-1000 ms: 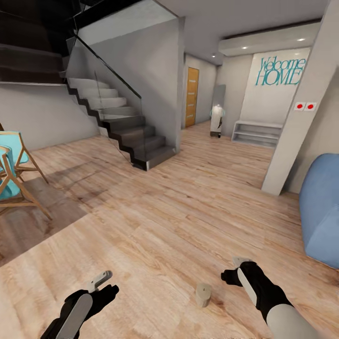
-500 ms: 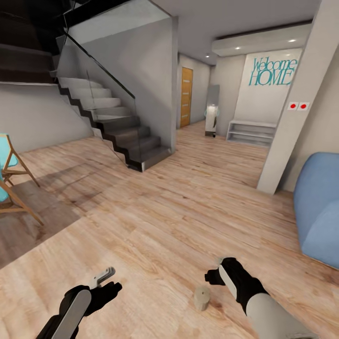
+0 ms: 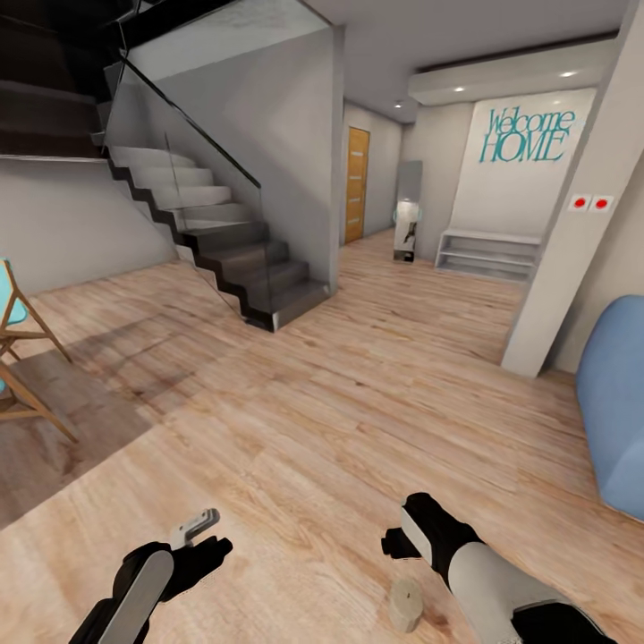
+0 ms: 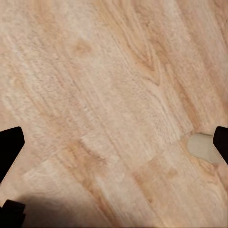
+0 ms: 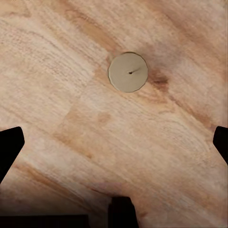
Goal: Place each of the two pumpkins and all three candles from the living room inside a cabinet in the living room (use any cabinet), then make sure every cabinet is closed, and position the cauldron so it is next to a table in the living room.
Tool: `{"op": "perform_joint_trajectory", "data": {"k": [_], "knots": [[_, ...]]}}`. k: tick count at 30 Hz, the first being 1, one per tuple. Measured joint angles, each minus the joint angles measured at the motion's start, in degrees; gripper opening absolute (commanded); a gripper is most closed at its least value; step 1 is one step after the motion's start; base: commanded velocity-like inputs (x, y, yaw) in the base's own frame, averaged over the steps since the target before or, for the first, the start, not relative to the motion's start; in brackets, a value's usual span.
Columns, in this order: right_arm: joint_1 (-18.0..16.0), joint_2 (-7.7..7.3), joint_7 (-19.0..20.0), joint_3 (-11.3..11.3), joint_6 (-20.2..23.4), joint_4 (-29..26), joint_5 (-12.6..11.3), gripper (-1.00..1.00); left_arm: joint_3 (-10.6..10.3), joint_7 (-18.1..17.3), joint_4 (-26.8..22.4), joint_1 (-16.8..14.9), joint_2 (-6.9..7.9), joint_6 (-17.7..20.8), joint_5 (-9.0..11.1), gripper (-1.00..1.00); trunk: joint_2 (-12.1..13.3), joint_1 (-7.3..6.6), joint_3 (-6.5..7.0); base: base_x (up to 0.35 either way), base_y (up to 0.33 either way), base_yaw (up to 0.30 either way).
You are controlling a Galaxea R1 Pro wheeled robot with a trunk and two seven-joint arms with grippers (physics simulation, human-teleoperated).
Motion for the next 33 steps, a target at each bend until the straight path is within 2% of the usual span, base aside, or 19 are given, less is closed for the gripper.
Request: {"op": "perform_joint_trajectory", "data": {"k": [6,10,13,16,18,19,23,33], "knots": [[-0.15,-0.21,-0.42,-0.22,0.17,0.54,-0.06,1.00,0.79,0.90,-0.74,0.09,-0.18,1.09,0.13,1.00,0.00,0.02,0.00,0.083,0.022,0.000],[-0.17,-0.29,-0.52,-0.27,0.10,0.58,-0.05,1.00,1.70,1.22,-5.64,0.12,0.04,4.10,0.21,1.00,-1.59,0.90,-0.71,0.016,0.004,0.000],[-0.36,-0.39,-0.54,-0.28,0.11,0.58,-0.04,1.00,1.92,1.37,-8.04,-3.00,-0.15,6.96,0.56,1.00,-2.79,1.56,-1.25,0.005,0.001,0.000],[-0.56,-0.44,-0.54,-0.28,-0.18,0.58,-0.03,1.00,2.04,2.22,-8.61,-8.83,-0.37,13.49,1.86,1.00,-3.99,2.22,-1.79,0.002,0.001,0.000],[-0.61,-0.47,-0.55,-0.23,-0.41,0.58,0.01,1.00,1.99,3.89,-8.95,-10.48,-0.55,15.33,2.46,1.00,-4.80,2.66,-2.15,0.001,0.000,0.000],[-0.62,-0.63,-0.55,-0.13,-0.98,0.58,0.09,1.00,1.74,7.24,-9.38,-11.37,-0.88,16.74,3.05,1.00,-5.20,2.88,-2.33,0.000,0.000,0.000],[-0.63,-0.91,-0.58,-0.04,-2.20,0.64,0.11,1.00,1.68,10.54,-9.25,-10.55,-1.45,17.47,3.46,1.00,-6.80,3.76,-3.05,0.000,0.000,0.000],[-0.52,-0.96,-0.56,0.36,-2.87,0.50,0.27,1.00,1.86,11.98,-8.84,-9.80,-1.60,14.59,3.57,1.00,-10.81,5.95,-4.84,0.000,0.000,-0.064]]}}
